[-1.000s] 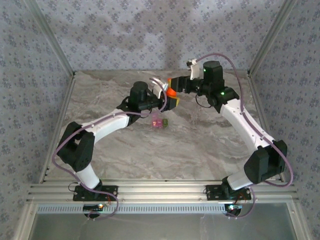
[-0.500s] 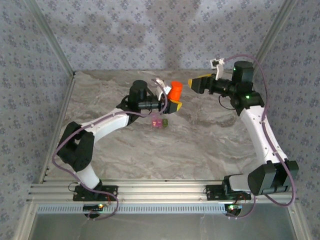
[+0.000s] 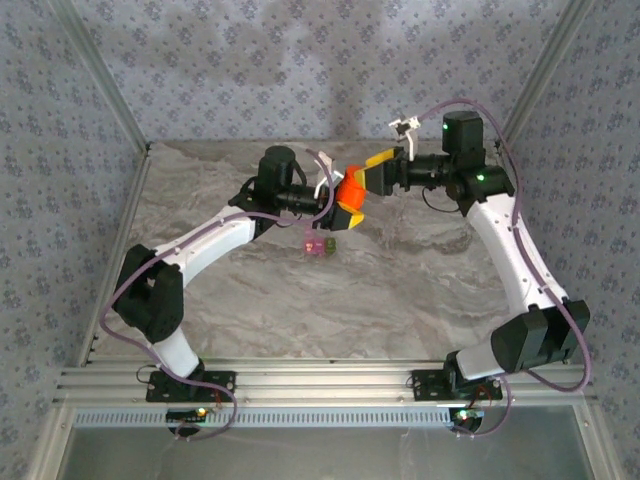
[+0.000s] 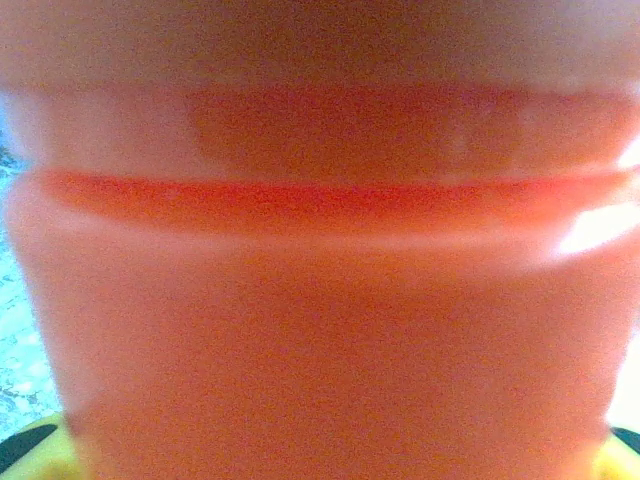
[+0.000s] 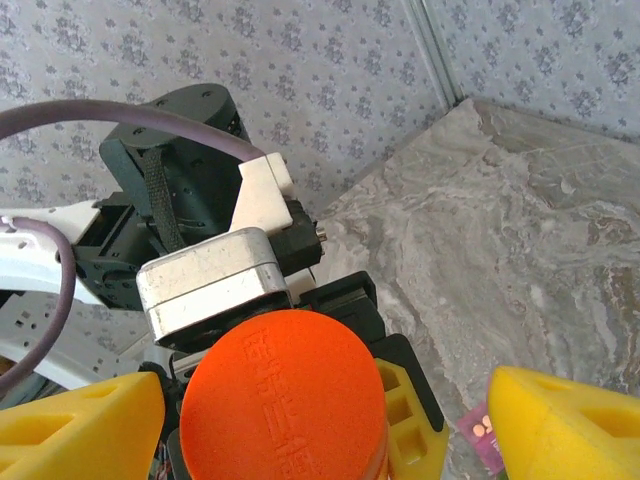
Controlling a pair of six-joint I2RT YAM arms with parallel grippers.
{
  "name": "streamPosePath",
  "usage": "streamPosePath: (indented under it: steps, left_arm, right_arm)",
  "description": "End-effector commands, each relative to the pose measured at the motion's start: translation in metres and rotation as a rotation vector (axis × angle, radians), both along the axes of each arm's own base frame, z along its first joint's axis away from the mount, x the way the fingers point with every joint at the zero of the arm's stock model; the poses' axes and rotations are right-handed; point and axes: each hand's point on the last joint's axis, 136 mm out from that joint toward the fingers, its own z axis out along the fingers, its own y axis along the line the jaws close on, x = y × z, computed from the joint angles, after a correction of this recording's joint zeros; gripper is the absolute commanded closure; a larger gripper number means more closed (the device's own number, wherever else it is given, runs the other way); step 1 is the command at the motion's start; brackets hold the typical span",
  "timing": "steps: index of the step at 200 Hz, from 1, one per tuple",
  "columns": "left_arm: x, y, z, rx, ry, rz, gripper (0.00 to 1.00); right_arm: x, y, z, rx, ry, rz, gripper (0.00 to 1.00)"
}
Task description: Sort the pills into containers
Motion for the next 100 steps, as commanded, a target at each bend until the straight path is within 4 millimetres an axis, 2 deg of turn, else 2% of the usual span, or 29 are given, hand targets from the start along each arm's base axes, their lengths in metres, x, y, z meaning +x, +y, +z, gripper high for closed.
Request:
streamPosePath:
  steps: [1, 62, 100]
  left_arm:
    - [-0.009, 0.001, 0.015, -0.028, -0.040, -0.049, 1.00]
    - [-0.008, 0.000, 0.016, -0.029, -0.042, -0.049, 1.00]
    - [-0.006, 0.000, 0.017, -0.030, -0.049, -0.039, 1.00]
  right_arm:
    - [-0.007, 0.005, 0.006, 0.004, -0.012, 0.047, 0.15]
    - [-0.011, 0.012, -0.002, -0.006, 0.015, 0.080, 0.22]
    - [-0.012, 0.015, -0.007, -0.023, 0.024, 0.078, 0.36]
